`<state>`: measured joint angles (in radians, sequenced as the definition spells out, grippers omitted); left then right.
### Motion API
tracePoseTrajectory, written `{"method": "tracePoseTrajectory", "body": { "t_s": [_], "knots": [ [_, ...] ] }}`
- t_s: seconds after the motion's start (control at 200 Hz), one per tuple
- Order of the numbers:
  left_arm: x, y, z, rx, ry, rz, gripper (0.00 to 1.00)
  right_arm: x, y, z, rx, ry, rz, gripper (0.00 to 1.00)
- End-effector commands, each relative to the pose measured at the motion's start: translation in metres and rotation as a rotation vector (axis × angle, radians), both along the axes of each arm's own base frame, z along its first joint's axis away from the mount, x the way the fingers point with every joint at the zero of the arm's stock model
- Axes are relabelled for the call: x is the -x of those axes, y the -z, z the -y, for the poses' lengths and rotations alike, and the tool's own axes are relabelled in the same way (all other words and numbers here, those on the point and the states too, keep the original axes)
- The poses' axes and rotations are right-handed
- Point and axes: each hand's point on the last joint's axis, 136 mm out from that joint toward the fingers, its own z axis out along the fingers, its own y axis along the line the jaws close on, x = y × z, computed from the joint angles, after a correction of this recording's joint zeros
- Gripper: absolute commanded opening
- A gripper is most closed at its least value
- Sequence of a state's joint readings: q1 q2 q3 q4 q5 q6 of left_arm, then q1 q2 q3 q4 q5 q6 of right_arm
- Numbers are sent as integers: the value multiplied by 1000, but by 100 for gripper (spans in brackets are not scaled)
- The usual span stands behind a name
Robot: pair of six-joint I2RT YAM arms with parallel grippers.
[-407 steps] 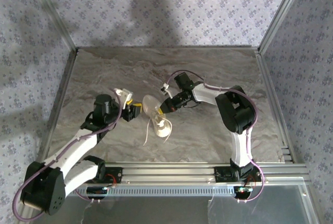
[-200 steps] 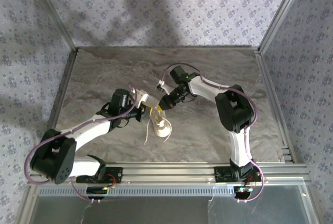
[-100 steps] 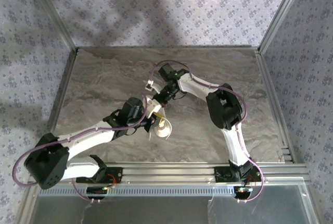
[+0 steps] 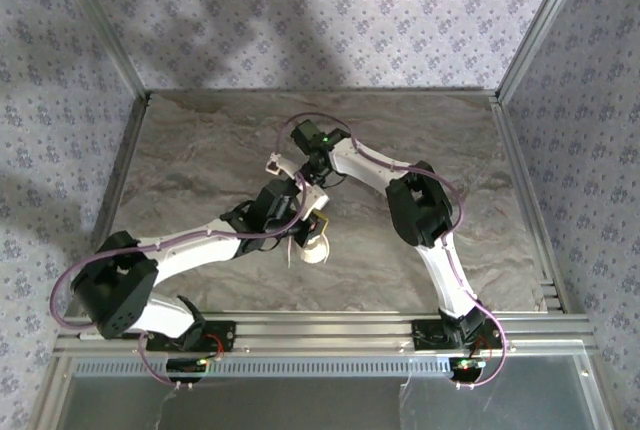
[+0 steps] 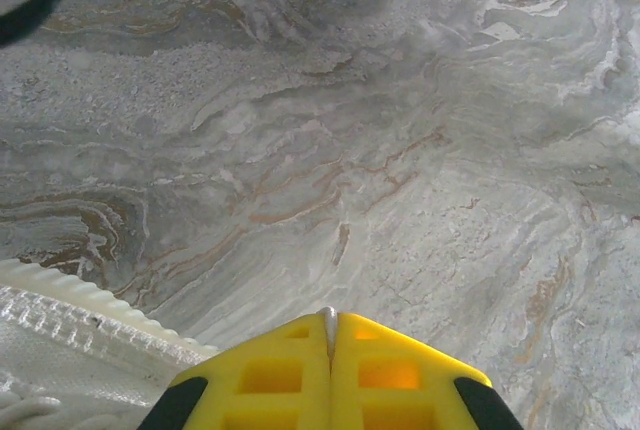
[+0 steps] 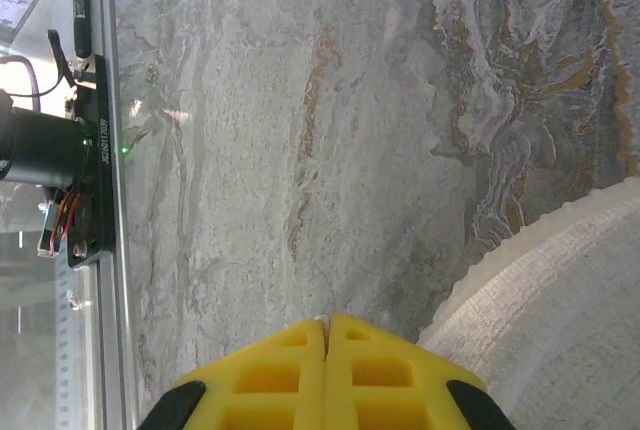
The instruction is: Tie the shoes
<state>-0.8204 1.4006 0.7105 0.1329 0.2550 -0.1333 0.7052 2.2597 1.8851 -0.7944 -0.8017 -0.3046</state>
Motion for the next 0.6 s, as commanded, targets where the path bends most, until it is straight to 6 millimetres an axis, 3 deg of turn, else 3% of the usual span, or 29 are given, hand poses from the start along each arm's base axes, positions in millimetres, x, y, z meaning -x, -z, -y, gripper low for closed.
{"method": "tracePoseTrajectory", "body": {
  "t_s": [0.0,0.4,0.595],
  "knots": [
    [-12,-14,10,17,-30,31,0,8,4,-5,-10,-38,-34,0],
    [-19,16,32,-35,-35,-15,0,5,2,-16,-21,-57,-25,0],
    [-20,20,36,-40,-31,-19,0,6,-1,-22,-27,-68,-24,0]
  ]
}}
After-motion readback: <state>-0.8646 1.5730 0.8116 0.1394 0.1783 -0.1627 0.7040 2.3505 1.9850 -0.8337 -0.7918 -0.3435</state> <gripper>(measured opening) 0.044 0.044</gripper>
